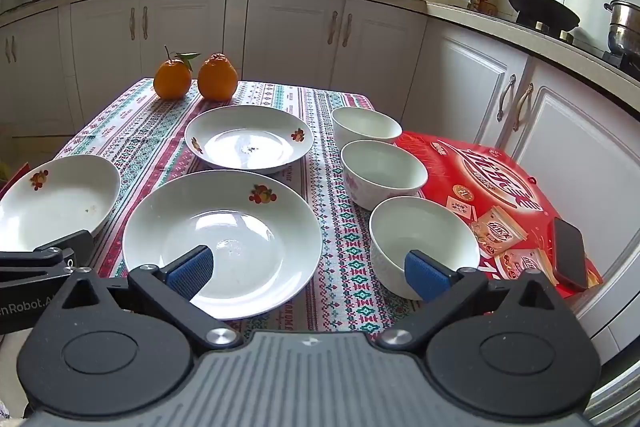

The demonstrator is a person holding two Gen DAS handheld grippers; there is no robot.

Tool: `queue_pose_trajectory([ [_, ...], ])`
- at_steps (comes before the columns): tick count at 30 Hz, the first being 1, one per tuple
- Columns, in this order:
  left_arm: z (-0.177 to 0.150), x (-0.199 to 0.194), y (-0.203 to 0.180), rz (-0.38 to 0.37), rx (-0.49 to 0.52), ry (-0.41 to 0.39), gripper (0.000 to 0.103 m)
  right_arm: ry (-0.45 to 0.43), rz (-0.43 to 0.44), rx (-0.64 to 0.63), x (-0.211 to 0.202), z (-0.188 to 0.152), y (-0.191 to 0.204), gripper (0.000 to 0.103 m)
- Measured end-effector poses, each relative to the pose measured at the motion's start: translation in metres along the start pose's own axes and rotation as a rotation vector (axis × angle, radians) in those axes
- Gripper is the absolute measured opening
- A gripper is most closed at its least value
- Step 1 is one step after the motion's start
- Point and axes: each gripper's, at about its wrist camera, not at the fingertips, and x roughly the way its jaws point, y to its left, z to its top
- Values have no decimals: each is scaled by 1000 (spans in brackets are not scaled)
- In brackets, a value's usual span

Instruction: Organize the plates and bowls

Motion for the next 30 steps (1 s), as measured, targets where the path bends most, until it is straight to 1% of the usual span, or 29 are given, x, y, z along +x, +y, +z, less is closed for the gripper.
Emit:
queue_pose_trajectory([
  [30, -1, 2, -1, 0, 1, 7, 102, 5, 2, 4, 0, 1, -1, 103],
])
